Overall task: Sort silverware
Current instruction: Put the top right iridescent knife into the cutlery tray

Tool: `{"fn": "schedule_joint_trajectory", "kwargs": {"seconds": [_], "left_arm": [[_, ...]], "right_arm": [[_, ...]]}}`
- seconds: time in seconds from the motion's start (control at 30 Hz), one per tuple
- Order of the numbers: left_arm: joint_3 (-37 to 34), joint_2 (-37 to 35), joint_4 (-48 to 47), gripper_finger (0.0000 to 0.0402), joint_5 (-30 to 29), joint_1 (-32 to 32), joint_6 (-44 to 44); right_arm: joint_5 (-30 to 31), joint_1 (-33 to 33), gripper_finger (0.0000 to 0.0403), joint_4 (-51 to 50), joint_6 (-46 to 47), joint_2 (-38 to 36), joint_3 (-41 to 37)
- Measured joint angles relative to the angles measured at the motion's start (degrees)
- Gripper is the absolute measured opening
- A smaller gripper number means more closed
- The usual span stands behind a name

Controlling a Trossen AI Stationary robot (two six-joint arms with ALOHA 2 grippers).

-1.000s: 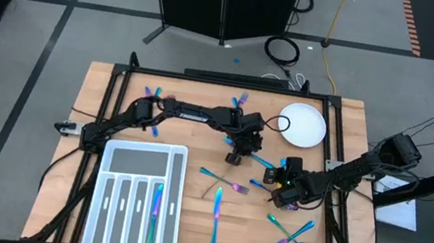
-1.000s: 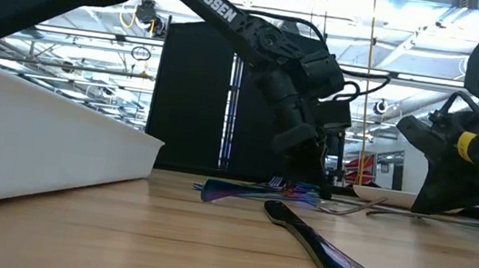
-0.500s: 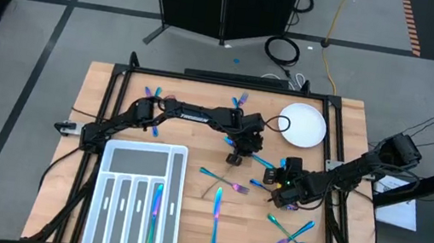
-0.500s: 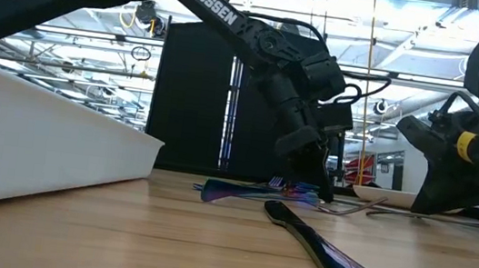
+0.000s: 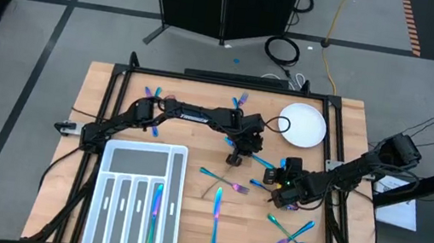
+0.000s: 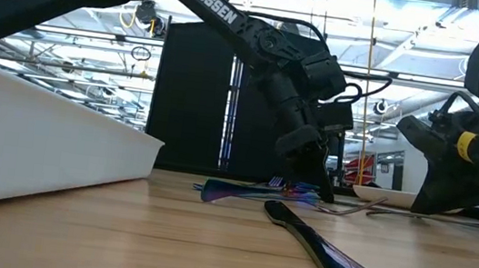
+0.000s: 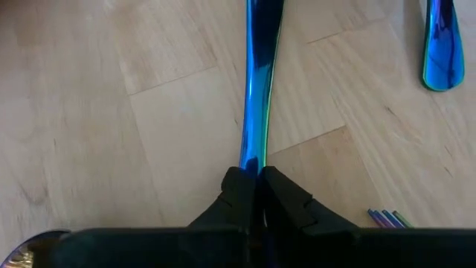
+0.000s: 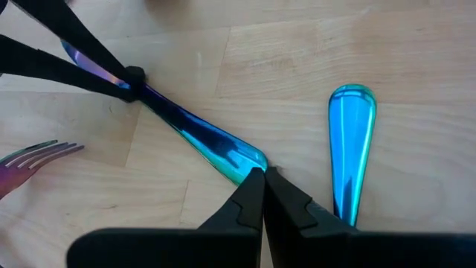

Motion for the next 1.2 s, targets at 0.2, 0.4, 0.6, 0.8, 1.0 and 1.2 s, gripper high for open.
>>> {"fn": "schedule_joint_trajectory", "kwargs": {"seconds": [0.2, 0.4, 0.6, 0.8, 1.0, 1.2], "left_arm": [[0.0, 0.0, -0.1, 0.0017, -0.1, 0.0, -0.2], [0.0, -0.2, -0.1, 0.0017, -0.2, -0.1, -0.1], [-0.1, -0.2, -0.1, 0.0017, -0.2, 0.0, -0.1], [-0.1, -0.2, -0.2, 0.0017, -0.2, -0.1, -0.1], [-0.1, -0.2, -0.3, 0.0017, -0.2, -0.1, -0.5], [-0.1, -0.2, -0.3, 0.0017, -0.2, -0.1, -1.2]], "right_arm": [[4.3, 2.5, 0.0, -0.6, -0.3, -3.1, -0.1], [7.7, 3.4, 0.0, -1.3, -1.8, -5.6, -0.1], [7.2, 1.3, 0.0, -3.5, -0.4, -4.2, -0.2], [5.2, 0.0, 0.0, -0.1, -2.8, -3.0, -0.8], [4.8, -0.5, 0.0, -0.3, -2.6, -1.5, -0.8], [3.8, -1.5, 0.0, 0.1, -2.6, -0.2, -0.7]]}}
